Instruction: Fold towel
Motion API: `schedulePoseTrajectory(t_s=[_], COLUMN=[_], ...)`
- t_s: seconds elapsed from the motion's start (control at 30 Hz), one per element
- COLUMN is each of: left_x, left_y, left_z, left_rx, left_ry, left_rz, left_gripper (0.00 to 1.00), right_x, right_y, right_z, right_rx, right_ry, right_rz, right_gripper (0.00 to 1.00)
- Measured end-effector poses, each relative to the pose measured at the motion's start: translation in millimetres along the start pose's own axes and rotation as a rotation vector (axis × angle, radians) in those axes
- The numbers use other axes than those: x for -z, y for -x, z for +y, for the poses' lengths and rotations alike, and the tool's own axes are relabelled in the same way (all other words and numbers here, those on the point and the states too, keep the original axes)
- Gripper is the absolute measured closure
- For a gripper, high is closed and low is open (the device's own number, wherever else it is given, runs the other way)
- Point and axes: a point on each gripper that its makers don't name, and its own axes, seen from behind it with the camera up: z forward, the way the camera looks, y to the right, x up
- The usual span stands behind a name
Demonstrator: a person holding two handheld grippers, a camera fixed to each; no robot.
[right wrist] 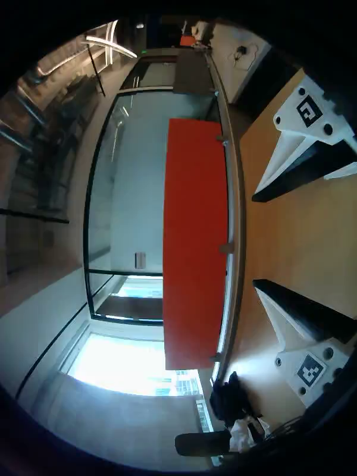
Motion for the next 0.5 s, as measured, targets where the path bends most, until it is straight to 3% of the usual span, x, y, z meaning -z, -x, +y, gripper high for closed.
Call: schedulePoseTrajectory(t_s=[0.5], left_x=[2.1], left_y=[1.9], left_z=[-0.9], left_rx=[-0.01], left_ry=[-0.005], left_rz=[0.002], left_gripper=[0.06], right_x=[4.1], right_y=[-1.7], right_z=[6.0], right_rx=[-0.003], right_ry=[0.01], right_rz=[-0.002], right_gripper=[0.0])
